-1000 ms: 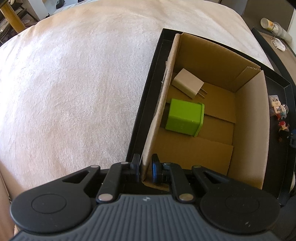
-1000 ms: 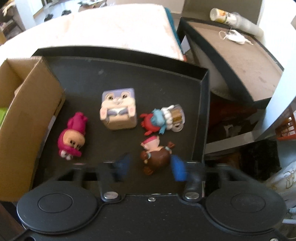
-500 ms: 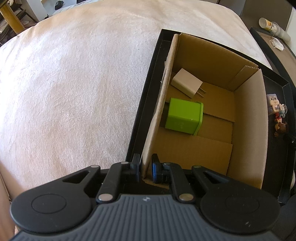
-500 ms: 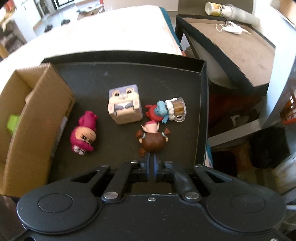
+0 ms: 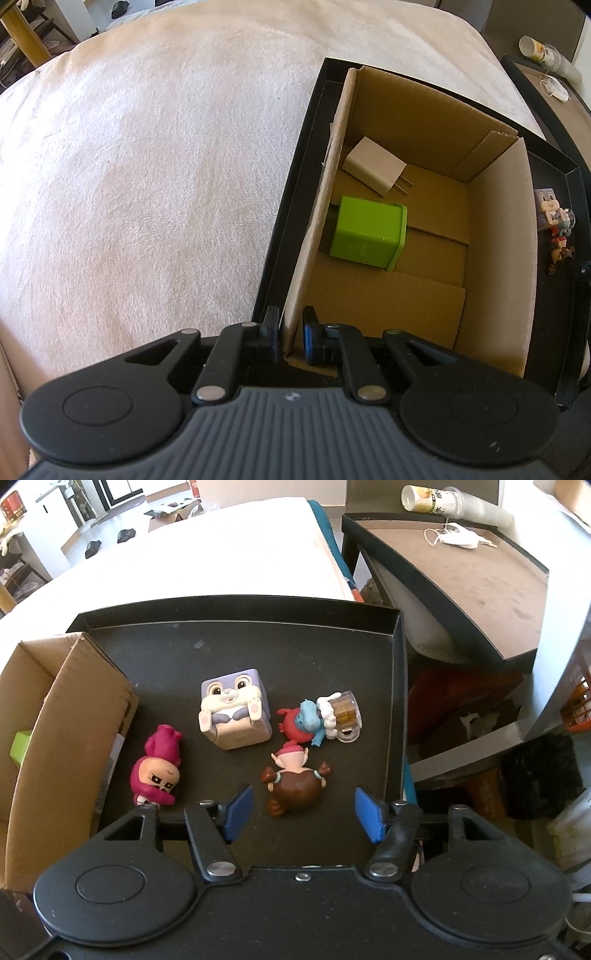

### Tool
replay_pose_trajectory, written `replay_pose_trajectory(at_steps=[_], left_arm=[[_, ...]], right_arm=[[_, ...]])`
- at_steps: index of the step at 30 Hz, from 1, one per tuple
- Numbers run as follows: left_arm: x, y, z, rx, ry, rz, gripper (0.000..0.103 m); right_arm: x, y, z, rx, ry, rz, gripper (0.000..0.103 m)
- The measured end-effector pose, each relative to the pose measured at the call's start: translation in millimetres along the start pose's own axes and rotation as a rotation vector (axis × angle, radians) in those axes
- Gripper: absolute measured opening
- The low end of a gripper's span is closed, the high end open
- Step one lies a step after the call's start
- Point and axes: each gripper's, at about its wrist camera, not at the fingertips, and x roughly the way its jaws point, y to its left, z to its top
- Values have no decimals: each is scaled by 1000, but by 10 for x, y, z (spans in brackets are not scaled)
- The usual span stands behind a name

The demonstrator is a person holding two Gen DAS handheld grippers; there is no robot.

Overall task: Organize rigid objects
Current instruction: 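Close the right gripper on the brown pig figurine and lift, then carry the brown figurine over the cardboard box with the right gripper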

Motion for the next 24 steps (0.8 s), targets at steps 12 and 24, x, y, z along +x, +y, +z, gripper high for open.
replay_pose_trajectory(at_steps=[12, 24], left_arm=[[32, -15, 3, 12, 6, 9, 12], [33, -40, -6, 35, 6, 25, 12]], right_arm=[[144, 235, 116, -94, 29, -85, 59], [130, 307, 34, -145, 72, -89, 32]])
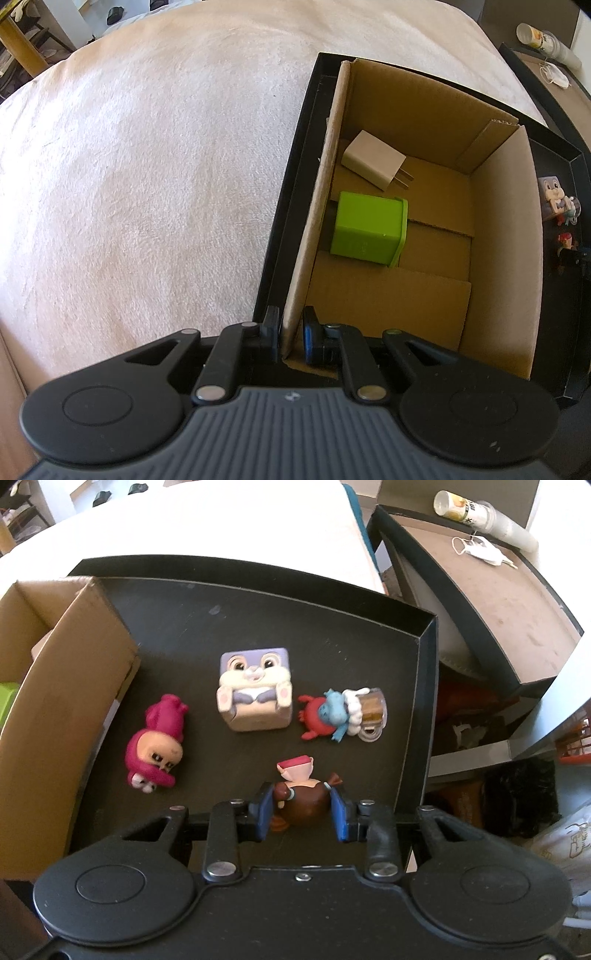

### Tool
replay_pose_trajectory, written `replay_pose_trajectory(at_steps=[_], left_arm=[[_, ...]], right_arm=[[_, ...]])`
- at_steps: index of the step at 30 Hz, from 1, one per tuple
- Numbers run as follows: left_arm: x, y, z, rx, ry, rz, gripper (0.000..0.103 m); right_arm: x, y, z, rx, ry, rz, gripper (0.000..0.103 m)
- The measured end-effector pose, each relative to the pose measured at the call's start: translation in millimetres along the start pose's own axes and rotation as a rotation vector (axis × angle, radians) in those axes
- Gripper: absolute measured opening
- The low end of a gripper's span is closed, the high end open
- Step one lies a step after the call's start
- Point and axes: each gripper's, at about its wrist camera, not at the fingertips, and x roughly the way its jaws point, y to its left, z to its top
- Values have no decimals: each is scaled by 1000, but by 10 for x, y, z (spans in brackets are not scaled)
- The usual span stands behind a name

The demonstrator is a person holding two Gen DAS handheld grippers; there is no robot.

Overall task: Organize rigid objects
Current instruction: 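Carry the brown figurine over the cardboard box with the right gripper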

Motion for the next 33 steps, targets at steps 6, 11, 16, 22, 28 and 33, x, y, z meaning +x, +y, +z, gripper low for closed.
replay_pose_trajectory(at_steps=[6, 11, 16, 22, 28, 33], left_arm=[[-9, 10, -3, -5, -4, -6, 12], [-9, 11, -2, -2, -6, -5, 12], [-34, 16, -15, -2, -12, -12, 12], [-60, 10, -24, -3, -19, -23, 12], [-75, 10, -32, -1, -21, -45, 12], [-75, 33, -34, -1, -21, -63, 12]], right_arm=[[-76, 8, -20, 14, -2, 34, 32], [-225, 54, 32, 33, -23, 63, 32], [-392, 169, 87, 6, -54, 72, 32], [-555, 335, 173, -31, -85, 77, 32], [-714, 485, 287, -44, -107, 108, 32], [-868, 658, 380, -53, -128, 134, 32]])
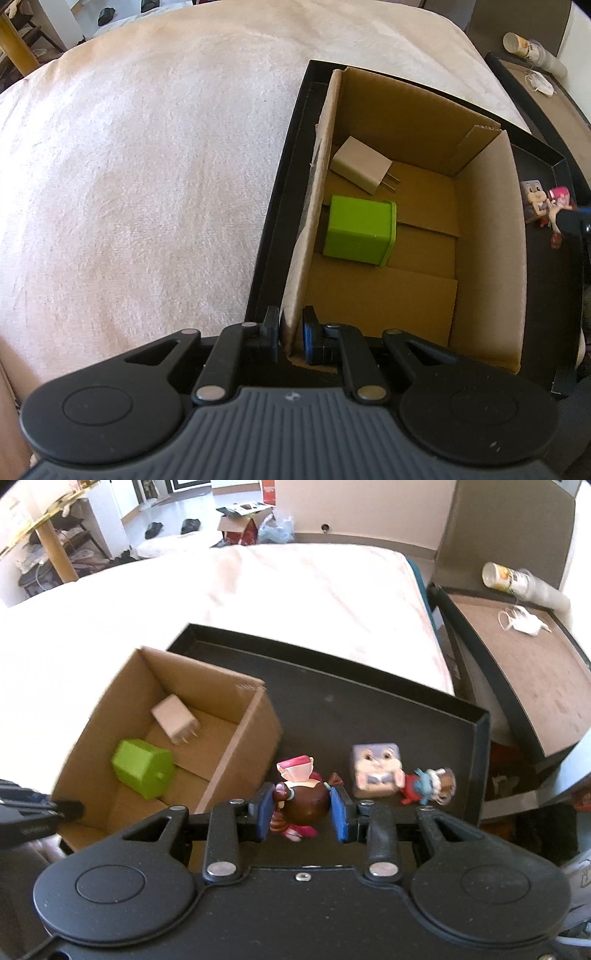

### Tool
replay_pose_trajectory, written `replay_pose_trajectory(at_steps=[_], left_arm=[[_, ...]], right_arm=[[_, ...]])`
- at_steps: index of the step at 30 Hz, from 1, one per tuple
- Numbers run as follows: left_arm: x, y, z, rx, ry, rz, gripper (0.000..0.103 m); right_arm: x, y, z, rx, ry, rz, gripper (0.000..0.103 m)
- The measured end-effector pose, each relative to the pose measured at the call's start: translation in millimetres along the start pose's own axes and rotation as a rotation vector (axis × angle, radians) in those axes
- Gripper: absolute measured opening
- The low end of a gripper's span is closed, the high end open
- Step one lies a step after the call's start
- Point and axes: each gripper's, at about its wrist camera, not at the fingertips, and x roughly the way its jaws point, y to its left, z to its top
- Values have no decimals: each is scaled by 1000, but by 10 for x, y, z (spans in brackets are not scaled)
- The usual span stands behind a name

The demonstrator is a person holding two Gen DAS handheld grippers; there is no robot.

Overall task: Organize rigid objects
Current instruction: 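Carry the brown figurine over the cardboard box with the right gripper, then open the right gripper to drop the brown figurine into the box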

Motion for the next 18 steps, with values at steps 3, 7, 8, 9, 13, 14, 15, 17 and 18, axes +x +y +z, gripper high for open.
replay_pose_trajectory(at_steps=[3, 7, 8, 9, 13, 14, 15, 17, 18], left_arm=[[-6, 10, -6, 3, -3, -11, 12], [-12, 34, -13, 0, -7, -25, 12], [-14, 40, -14, -1, -9, -28, 12], [-15, 43, -15, -1, -11, -29, 12], [-18, 47, -21, 2, -13, -31, 12], [-16, 49, -21, 2, -12, -32, 12], [-16, 51, -21, 2, -12, -33, 12], [-16, 54, -21, 2, -13, -35, 12], [-14, 55, -21, 1, -13, -37, 12]], right_arm=[[-85, 139, 73, -21, -16, 17, 32], [-147, 340, 160, -55, -32, 28, 32], [-152, 389, 182, -63, -35, 29, 32], [-151, 430, 199, -69, -36, 31, 32], [-125, 592, 258, -90, -36, 35, 32], [-112, 624, 265, -96, -35, 35, 33], [-93, 661, 275, -100, -33, 36, 33], [-65, 719, 289, -108, -30, 38, 33], [-50, 750, 296, -113, -28, 39, 33]])
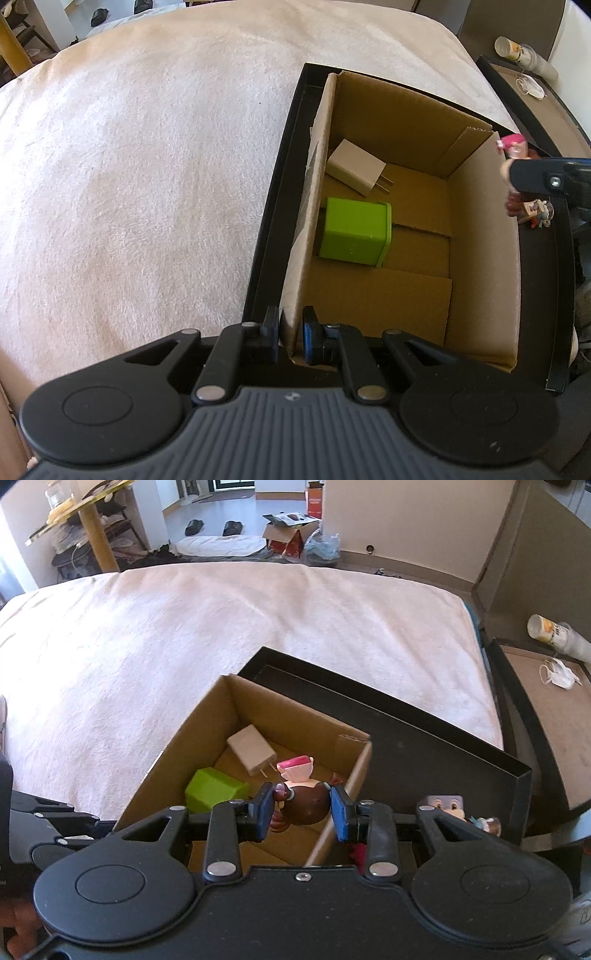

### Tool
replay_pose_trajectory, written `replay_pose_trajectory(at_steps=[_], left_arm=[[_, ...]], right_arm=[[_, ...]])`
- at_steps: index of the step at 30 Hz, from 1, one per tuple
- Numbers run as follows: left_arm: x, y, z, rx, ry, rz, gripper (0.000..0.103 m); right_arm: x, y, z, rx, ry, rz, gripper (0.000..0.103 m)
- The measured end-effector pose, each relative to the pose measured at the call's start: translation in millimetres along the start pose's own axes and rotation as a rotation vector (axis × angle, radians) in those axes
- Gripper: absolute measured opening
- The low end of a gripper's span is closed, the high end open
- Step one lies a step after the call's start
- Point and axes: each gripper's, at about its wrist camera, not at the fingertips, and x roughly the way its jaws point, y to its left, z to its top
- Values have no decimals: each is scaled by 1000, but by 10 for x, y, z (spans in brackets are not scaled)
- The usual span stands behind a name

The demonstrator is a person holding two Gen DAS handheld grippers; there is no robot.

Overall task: Organize rigid objects
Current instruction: 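Open the right gripper to drop the brown figurine into the box, then move the right tool toward the pink figurine on the tray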

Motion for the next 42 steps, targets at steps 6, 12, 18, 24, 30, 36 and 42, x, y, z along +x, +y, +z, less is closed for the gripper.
replay_pose_trajectory(at_steps=[6, 12, 18, 24, 30, 36, 42], left_arm=[[-1, 16, -1, -4, -1, -8, 12], [26, 33, 27, -10, 13, -15, 12], [39, 25, 36, -6, 18, -12, 12], [55, 24, 46, -10, 26, -11, 12], [61, 10, 44, -4, 26, 1, 12], [53, -1, 39, -3, 24, 9, 12], [45, -8, 33, -5, 20, 14, 12]], right_arm=[[112, 100, 50, -14, 15, 2, 33], [185, 134, 101, -38, 3, -17, 33], [176, 148, 139, -65, -61, -46, 38], [98, 27, 82, -37, -82, -41, 44], [48, -149, -49, -4, -89, -55, 55], [18, -333, -195, 30, -86, -73, 62], [1, -519, -324, 63, -76, -80, 63]])
